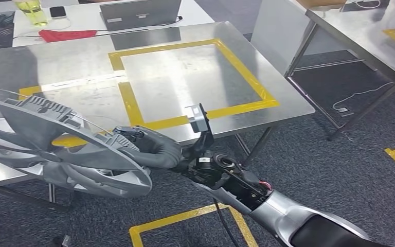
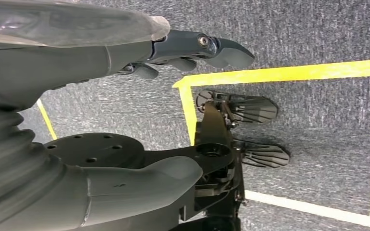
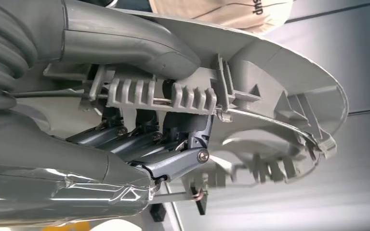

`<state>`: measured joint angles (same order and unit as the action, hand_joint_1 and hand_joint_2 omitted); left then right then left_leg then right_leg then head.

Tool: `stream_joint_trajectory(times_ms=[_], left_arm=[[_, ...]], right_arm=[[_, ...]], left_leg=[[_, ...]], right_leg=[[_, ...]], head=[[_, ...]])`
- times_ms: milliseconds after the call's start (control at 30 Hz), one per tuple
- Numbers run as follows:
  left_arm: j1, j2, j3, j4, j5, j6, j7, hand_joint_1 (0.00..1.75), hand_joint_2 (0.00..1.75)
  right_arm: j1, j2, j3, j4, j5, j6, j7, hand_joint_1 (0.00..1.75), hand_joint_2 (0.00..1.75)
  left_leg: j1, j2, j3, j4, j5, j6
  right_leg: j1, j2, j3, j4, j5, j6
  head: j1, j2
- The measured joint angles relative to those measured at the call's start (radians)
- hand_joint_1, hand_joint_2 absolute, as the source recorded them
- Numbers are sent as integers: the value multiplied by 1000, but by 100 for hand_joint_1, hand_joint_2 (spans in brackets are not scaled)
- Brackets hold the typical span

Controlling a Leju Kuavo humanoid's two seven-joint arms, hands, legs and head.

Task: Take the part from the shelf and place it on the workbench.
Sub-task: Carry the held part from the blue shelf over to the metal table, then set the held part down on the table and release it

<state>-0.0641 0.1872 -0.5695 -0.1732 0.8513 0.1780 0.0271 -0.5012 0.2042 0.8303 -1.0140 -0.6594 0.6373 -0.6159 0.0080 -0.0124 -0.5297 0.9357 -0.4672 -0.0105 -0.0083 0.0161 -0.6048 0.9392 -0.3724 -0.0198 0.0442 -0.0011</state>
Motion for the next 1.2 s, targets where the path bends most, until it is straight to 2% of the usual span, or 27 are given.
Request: stream_joint_trajectory(times_ms=[100, 233, 300, 333, 400, 433, 467, 500, 533, 567, 633, 667, 733, 767, 833, 867, 933, 967, 1000, 1033, 1067, 1133, 1167, 1200], left_arm=[[-1, 0, 0, 0, -1, 0, 3, 0, 175], [-3, 1, 0, 0, -6, -1, 1, 0, 175], [-4, 2, 0, 0, -7, -1, -5, 0, 175], [-5, 4, 0, 0, -7, -1, -10, 0, 175], [-6, 6, -1, 0, -7, -1, -22, 0, 175], [-7, 7, -1, 0, -7, -2, -28, 0, 175], [-7, 8, -1, 0, -7, -3, -33, 0, 175], [-7, 10, -3, 0, -6, -5, -37, 0, 175], [-7, 10, -5, 0, -4, -7, -40, 0, 175], [-7, 11, -7, 0, -3, -8, -41, 0, 175], [-9, 8, -11, 0, 0, -9, -42, 0, 175], [-10, 8, -12, 0, 1, -9, -42, 0, 175], [-13, 8, -16, 0, 3, -9, -43, 0, 175], [-14, 9, -18, 0, 3, -9, -43, 0, 175], [-16, 10, -21, -1, 4, -9, -43, 0, 175], [-17, 10, -23, -1, 6, -10, -45, 0, 175], [-18, 11, -24, -1, 9, -15, -58, 0, 175], [-16, 11, -24, -1, 13, -19, -67, 0, 175], [-15, 11, -25, -1, 16, -24, -77, 0, 175], [-14, 11, -25, -1, 20, -28, -85, 0, 175], [-15, 11, -25, -1, 23, -30, -91, 0, 175], [-18, 10, -25, -1, 29, -33, -97, 0, 175], [-19, 9, -26, -1, 30, -33, -97, 0, 175], [-19, 8, -26, -1, 32, -33, -98, 0, 175]], right_arm=[[-4, 2, -5, -1, 1, -4, 0, 175, 175], [-4, 3, -16, -13, 7, -24, 11, 175, 175], [-4, 3, -21, -18, 15, -38, 19, 175, 175], [-5, 3, -23, -20, 22, -46, 22, 175, 175], [-7, 3, -27, -20, 43, -68, 21, 175, 175], [-8, 3, -28, -20, 54, -79, 19, 175, 175], [-10, 3, -30, -18, 65, -90, 16, 175, 175], [-14, 3, -32, -16, 76, -101, 13, 175, 175], [-23, 3, -33, -12, 89, -116, 9, 175, 175], [-35, 3, -35, -8, 103, -133, 6, 175, 175], [-63, 3, -38, 1, 127, -165, -1, 175, 175], [-75, 3, -40, 5, 134, -175, -4, 175, 175], [-89, 4, -45, 12, 141, -182, -6, 175, 175], [-94, 5, -48, 15, 142, -185, -6, 175, 175], [-103, 9, -52, 20, 147, -192, -9, 175, 175], [-109, 10, -54, 24, 155, -204, -11, 175, 175], [-122, 11, -57, 40, 190, -253, -13, 175, 175], [-132, 11, -57, 54, 214, -292, -11, 175, 175], [-144, 12, -58, 70, 238, -331, -6, 175, 175], [-162, 13, -58, 89, 261, -369, 0, 175, 175], [-184, 17, -58, 110, 282, -404, 7, 175, 175], [-236, 29, -58, 154, 311, -457, 15, 175, 175], [-258, 35, -58, 174, 319, -475, 16, 175, 175], [-276, 41, -58, 194, 326, -489, 15, 175, 175]], left_leg=[[-5, 0, 0, 5, -3, 8], [-9, 2, 0, 13, -7, 20], [-5, 4, 7, 7, -5, 29], [-3, 5, 11, 4, -5, 33], [-4, 7, 16, 3, -7, 38], [-5, 8, 18, 3, -9, 40], [-6, 7, 21, 3, -11, 41], [-8, 7, 26, 3, -14, 41], [-9, 6, 33, 3, -19, 40], [-11, 5, 42, 3, -25, 38], [-12, 4, 52, 2, -34, 31], [-10, 4, 52, 2, -36, 26], [-6, 6, 52, -3, -37, 15], [-4, 7, 53, -6, -40, 10], [-5, 9, 37, 27, -62, -2], [-3, 9, 9, 79, -86, -8], [2, 9, -71, 219, -134, -19], [5, 9, -107, 270, -140, -23], [8, 9, -126, 282, -125, -27], [11, 9, -125, 250, -87, -31], [14, 10, -108, 186, -37, -34], [15, 10, -68, 64, 25, -34], [14, 9, -58, 35, 34, -29], [11, 7, -57, 29, 29, -23]], right_leg=[[-5, 0, 2, 0, 0, 11], [-10, 1, 5, 0, -3, 36], [-11, -1, -4, 26, -23, 43], [-10, -3, -21, 67, -47, 44], [-9, -7, -88, 216, -115, 41], [-8, -7, -124, 290, -140, 38], [-7, -8, -148, 338, -150, 35], [-6, -8, -152, 342, -137, 30], [-4, -8, -133, 297, -102, 22], [0, -7, -100, 222, -59, 12], [9, -8, -38, 96, -5, -6], [14, -8, -24, 66, 1, -10], [18, -9, -15, 51, -4, -13], [15, -8, -6, 36, -8, -12], [7, -7, 14, 3, -13, -11], [3, -6, 23, -10, -15, -10], [2, -6, 26, -11, -17, -9], [2, -6, 26, -9, -20, -8], [1, -5, 27, -5, -23, -7], [0, -4, 27, 0, -27, -4], [-1, -3, 26, 7, -33, 0], [0, -1, 22, 21, -42, 10], [2, 0, 19, 25, -44, 15], [4, 0, 16, 27, -44, 19]], head=[[0, 0], [-2, 0], [-2, 0], [1, 0], [10, 0], [13, 0], [15, 0], [17, 0], [19, 0], [22, 0], [16, 0], [15, 0], [15, 0], [20, 0], [14, 0], [8, 0], [-7, 0], [-13, 0], [-18, 0], [-21, 0], [-24, 0], [-31, 0], [-33, 0], [-33, 0]])
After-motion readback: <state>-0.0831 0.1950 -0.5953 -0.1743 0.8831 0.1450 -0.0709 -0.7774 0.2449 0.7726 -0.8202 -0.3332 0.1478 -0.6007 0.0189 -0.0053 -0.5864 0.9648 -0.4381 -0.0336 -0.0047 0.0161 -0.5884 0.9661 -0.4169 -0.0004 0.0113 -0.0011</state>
